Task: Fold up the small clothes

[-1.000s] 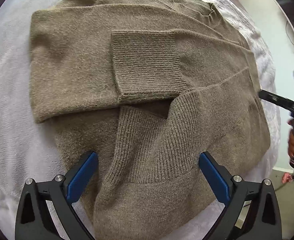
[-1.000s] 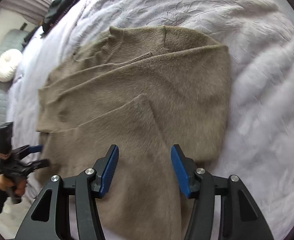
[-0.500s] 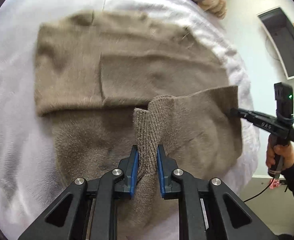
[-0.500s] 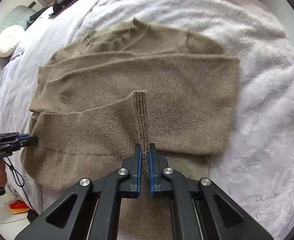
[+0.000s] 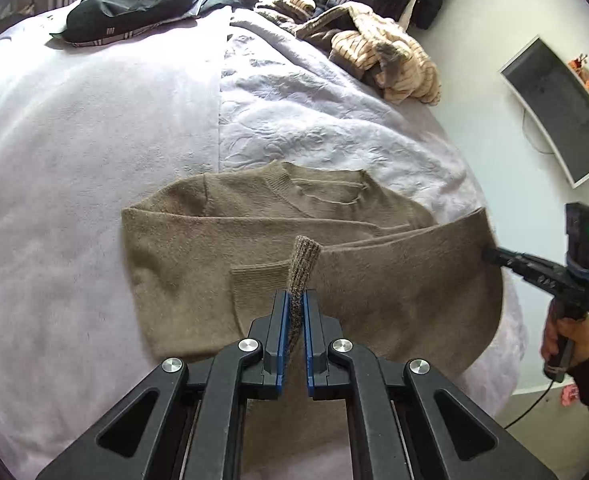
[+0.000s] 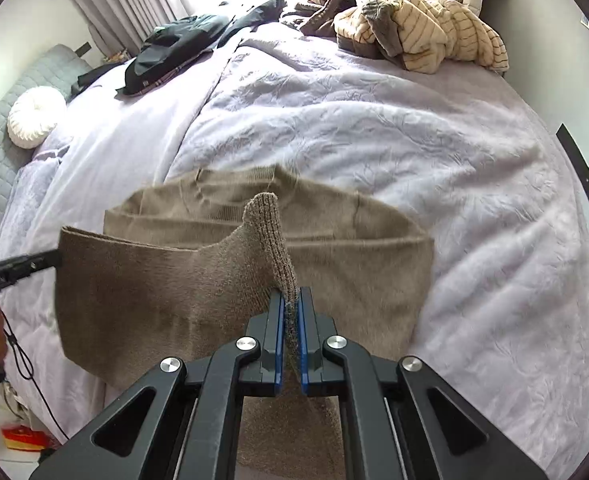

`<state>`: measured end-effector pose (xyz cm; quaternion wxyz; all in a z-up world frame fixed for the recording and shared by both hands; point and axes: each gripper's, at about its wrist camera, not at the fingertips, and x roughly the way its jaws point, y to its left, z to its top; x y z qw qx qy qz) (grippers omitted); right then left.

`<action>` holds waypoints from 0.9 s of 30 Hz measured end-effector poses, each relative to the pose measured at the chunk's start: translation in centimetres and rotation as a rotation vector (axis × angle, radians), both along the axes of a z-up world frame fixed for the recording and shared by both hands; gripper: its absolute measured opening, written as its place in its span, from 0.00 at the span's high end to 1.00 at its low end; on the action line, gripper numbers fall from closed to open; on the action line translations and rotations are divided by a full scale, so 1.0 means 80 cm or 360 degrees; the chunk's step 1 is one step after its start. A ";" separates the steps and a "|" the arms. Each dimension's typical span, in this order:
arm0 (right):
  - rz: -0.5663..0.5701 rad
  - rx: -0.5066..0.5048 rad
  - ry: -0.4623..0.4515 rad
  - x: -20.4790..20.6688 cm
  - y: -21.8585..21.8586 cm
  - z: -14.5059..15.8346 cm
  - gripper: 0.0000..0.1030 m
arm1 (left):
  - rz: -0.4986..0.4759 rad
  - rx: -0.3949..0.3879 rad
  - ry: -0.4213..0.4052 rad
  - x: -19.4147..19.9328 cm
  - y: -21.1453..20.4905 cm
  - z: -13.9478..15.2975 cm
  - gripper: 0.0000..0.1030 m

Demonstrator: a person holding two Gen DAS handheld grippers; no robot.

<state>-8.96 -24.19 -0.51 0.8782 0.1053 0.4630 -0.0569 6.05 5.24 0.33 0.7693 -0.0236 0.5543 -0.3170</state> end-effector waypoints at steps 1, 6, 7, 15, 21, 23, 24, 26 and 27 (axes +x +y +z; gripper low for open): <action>0.0002 -0.0007 0.0005 0.003 -0.002 0.000 0.94 | -0.0004 0.0024 -0.0002 0.003 -0.006 -0.005 0.92; 0.0026 -0.0077 0.0017 0.017 0.000 -0.003 0.94 | 0.0028 0.0064 -0.0033 0.025 -0.011 -0.014 0.92; 0.0017 -0.0074 0.0007 0.019 -0.002 -0.002 0.94 | 0.0049 0.0047 -0.0052 0.029 -0.009 -0.010 0.92; -0.0021 -0.0064 -0.0063 0.064 -0.023 0.011 0.94 | 0.0159 0.0002 -0.0209 0.090 -0.011 0.019 0.92; -0.0056 -0.0067 0.0079 0.115 -0.040 -0.040 0.94 | 0.0216 0.0119 -0.0131 0.125 -0.027 -0.028 0.92; -0.0078 -0.0039 0.0137 0.120 -0.048 -0.060 0.94 | 0.0232 0.0162 -0.0081 0.122 -0.028 -0.043 0.92; -0.0087 -0.0028 0.0152 0.120 -0.050 -0.066 0.94 | 0.0232 0.0199 -0.0055 0.118 -0.028 -0.051 0.92; -0.0113 0.0015 0.0174 0.114 -0.058 -0.077 0.94 | 0.0229 0.0284 -0.0004 0.111 -0.028 -0.066 0.92; -0.0124 0.0031 0.0180 0.111 -0.061 -0.080 0.94 | 0.0221 0.0308 0.0021 0.108 -0.027 -0.074 0.90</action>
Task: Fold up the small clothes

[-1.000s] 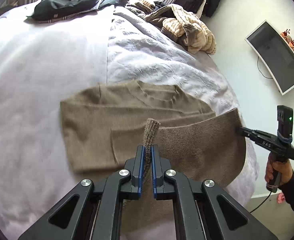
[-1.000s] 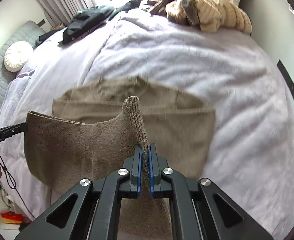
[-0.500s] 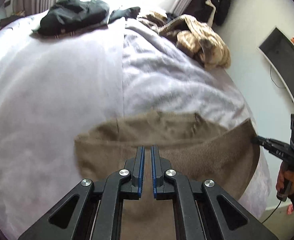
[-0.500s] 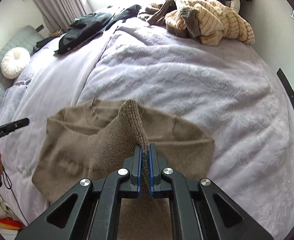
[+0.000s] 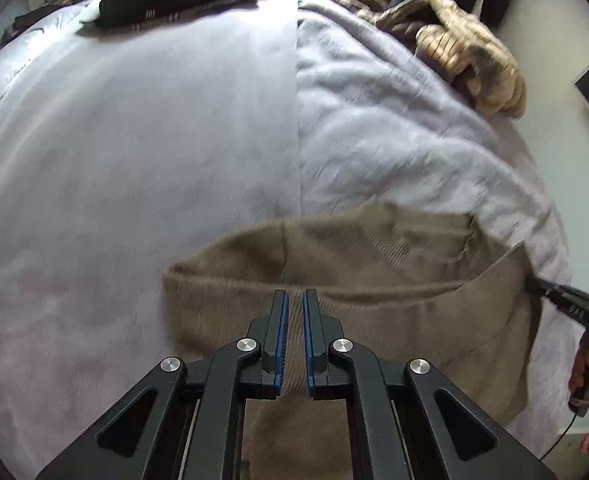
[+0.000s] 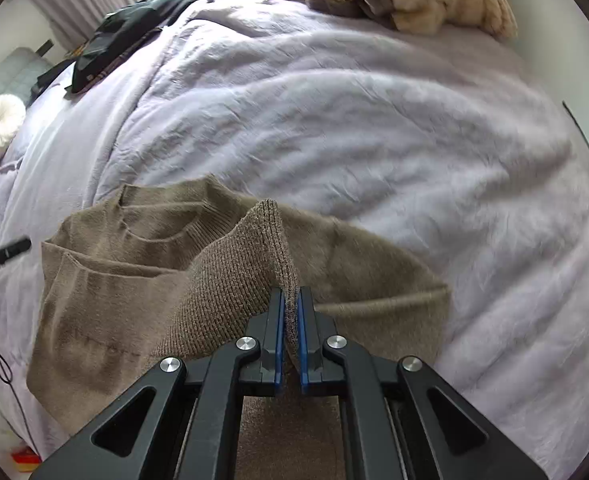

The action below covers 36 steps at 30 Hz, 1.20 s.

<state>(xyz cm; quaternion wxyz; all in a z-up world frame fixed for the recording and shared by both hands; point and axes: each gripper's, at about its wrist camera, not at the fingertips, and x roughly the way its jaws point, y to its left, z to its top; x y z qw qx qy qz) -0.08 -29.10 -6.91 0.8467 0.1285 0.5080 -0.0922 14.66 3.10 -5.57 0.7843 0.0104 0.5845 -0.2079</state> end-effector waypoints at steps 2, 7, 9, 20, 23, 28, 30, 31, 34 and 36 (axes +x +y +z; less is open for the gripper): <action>-0.0010 0.0028 0.0003 -0.004 -0.005 -0.004 0.94 | -0.0011 0.0025 0.0010 -0.005 0.001 -0.009 0.45; 0.0009 0.0026 0.0005 -0.004 -0.004 -0.005 0.94 | -0.0074 0.0038 -0.0046 -0.018 -0.012 -0.012 0.00; 0.0016 0.0027 0.0005 0.000 -0.003 -0.005 0.94 | -0.0125 0.0069 0.0021 -0.013 -0.022 -0.023 0.00; 0.0012 0.0010 -0.0068 -0.013 0.000 0.009 0.94 | -0.0186 -0.0149 0.0067 -0.024 -0.016 -0.013 0.92; 0.0010 -0.0033 -0.0150 -0.022 0.002 0.025 0.94 | -0.0171 -0.0193 -0.0073 -0.020 -0.009 0.024 0.92; -0.0053 -0.0005 -0.0145 0.003 -0.016 0.021 0.94 | -0.0143 -0.0119 -0.0155 0.021 -0.022 0.023 0.92; -0.0090 0.0027 -0.0101 0.017 -0.025 0.004 0.94 | -0.0144 -0.0041 -0.0135 0.032 -0.032 -0.002 0.92; -0.0107 0.0036 -0.0063 0.024 -0.028 -0.007 0.94 | -0.0138 0.0002 -0.0112 0.035 -0.038 -0.018 0.92; -0.0143 0.0061 0.0022 0.037 -0.037 -0.038 0.94 | -0.0103 0.0083 -0.0049 0.041 -0.045 -0.054 0.92; -0.0158 0.0075 0.0030 0.038 -0.040 -0.047 0.94 | -0.0077 0.0113 -0.0061 0.038 -0.042 -0.067 0.78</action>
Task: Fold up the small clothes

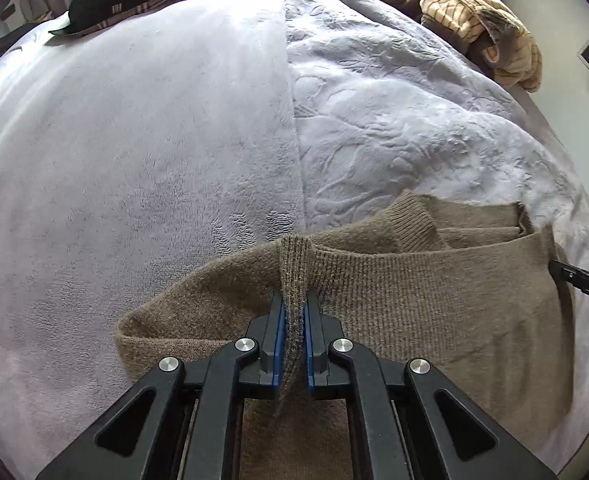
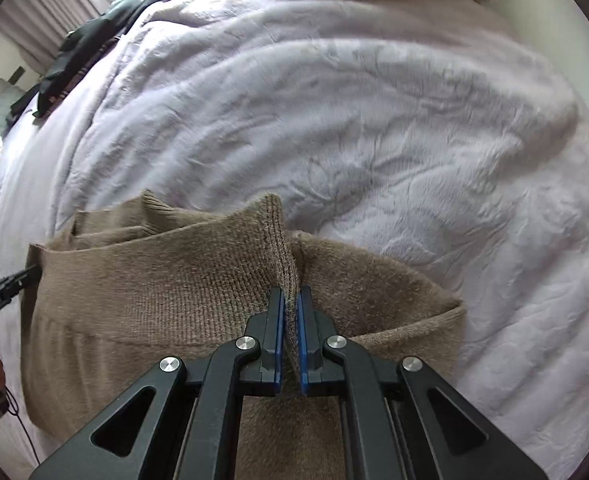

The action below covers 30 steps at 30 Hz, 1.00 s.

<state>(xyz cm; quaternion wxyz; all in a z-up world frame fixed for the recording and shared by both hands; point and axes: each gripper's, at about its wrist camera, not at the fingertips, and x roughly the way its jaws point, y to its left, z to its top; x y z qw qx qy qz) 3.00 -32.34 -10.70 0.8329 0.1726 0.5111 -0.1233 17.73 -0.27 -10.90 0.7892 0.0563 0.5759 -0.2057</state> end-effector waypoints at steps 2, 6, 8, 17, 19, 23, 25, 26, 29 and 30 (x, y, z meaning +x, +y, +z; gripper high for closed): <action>-0.0017 0.0020 -0.0004 0.000 -0.004 -0.003 0.93 | 0.0068 0.0126 -0.0060 0.002 0.002 -0.001 0.38; -0.0044 0.0012 -0.0012 -0.006 -0.014 0.001 0.86 | 0.0164 0.0204 -0.0116 0.005 0.031 0.007 0.24; -0.0069 -0.0003 -0.0005 -0.014 -0.022 0.003 0.82 | 0.0176 0.0234 -0.0133 0.004 0.044 0.013 0.24; -0.0332 0.0170 -0.0045 -0.082 -0.055 0.017 0.77 | 0.0275 0.0066 0.0068 -0.040 0.113 0.029 0.24; -0.0323 0.0236 -0.0056 -0.103 -0.049 0.016 0.77 | 0.0294 -0.0005 0.0142 -0.058 0.123 0.028 0.24; -0.0301 0.0354 -0.0062 -0.141 -0.029 0.007 0.76 | 0.0317 -0.0091 0.0254 -0.102 0.140 0.027 0.24; -0.0306 0.0440 -0.0073 -0.163 -0.018 0.003 0.76 | 0.0343 -0.0126 0.0312 -0.121 0.147 0.025 0.24; -0.0313 0.0479 -0.0081 -0.173 -0.013 0.003 0.75 | 0.0365 -0.0151 0.0348 -0.134 0.154 0.023 0.24; -0.0336 0.0619 -0.0124 -0.210 0.008 -0.001 0.52 | 0.0431 -0.0219 0.0428 -0.160 0.165 0.016 0.24; -0.0345 0.0667 -0.0133 -0.226 0.016 -0.003 0.46 | 0.0466 -0.0244 0.0458 -0.169 0.170 0.014 0.24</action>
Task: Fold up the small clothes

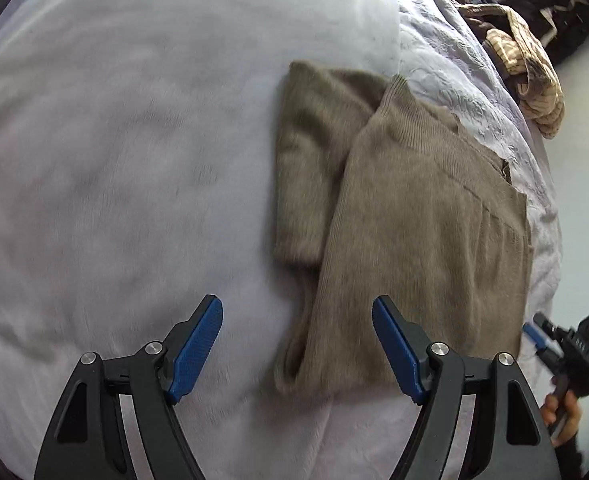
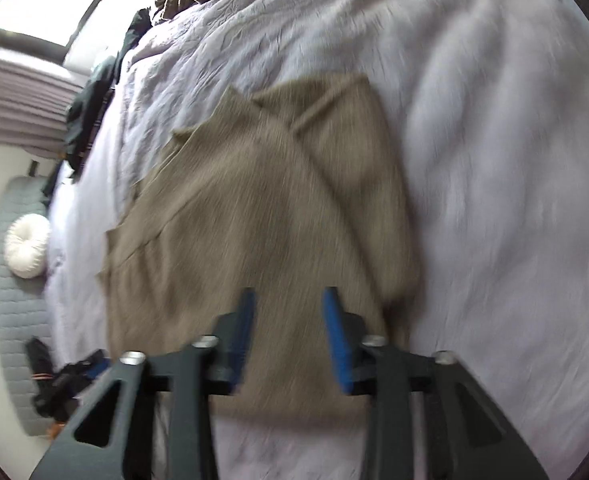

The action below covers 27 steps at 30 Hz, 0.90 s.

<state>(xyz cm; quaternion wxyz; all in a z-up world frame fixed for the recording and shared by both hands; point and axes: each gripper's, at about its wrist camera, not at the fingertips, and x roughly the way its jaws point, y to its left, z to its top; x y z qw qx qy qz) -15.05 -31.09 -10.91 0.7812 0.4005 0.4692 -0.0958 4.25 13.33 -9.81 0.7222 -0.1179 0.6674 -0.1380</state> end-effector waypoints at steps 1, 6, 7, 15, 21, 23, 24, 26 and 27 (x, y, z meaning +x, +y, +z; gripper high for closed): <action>-0.0007 0.0030 -0.0010 -0.010 0.006 -0.002 0.42 | 0.0044 -0.0024 0.0029 -0.008 0.005 -0.003 0.24; -0.0166 0.0295 -0.0037 -0.068 0.022 -0.028 0.42 | 0.0192 -0.0166 0.0163 -0.046 0.014 -0.024 0.24; -0.0217 0.0353 -0.0035 -0.075 0.022 -0.038 0.42 | 0.0215 -0.0203 0.0192 -0.051 0.013 -0.030 0.24; -0.0609 0.0625 -0.0186 -0.095 -0.007 -0.094 0.51 | 0.0317 -0.0269 0.0161 -0.051 -0.006 -0.051 0.34; -0.0388 0.0379 -0.0123 -0.065 -0.006 -0.048 0.91 | 0.0177 -0.0268 -0.0054 -0.050 -0.011 -0.011 0.83; -0.0261 0.0261 -0.0150 -0.058 -0.001 -0.017 0.91 | 0.0114 -0.0233 -0.0124 -0.053 -0.015 0.004 0.83; -0.0216 0.0208 -0.0142 -0.056 0.000 -0.009 0.91 | 0.0087 -0.0212 -0.0141 -0.054 -0.017 0.006 0.83; -0.0140 0.0102 -0.0068 -0.048 -0.001 -0.009 0.91 | 0.0063 -0.0151 -0.0120 -0.053 -0.019 -0.006 0.83; -0.0130 0.0085 -0.0030 -0.043 -0.002 -0.015 0.91 | 0.0058 -0.0138 -0.0105 -0.053 -0.019 -0.013 0.83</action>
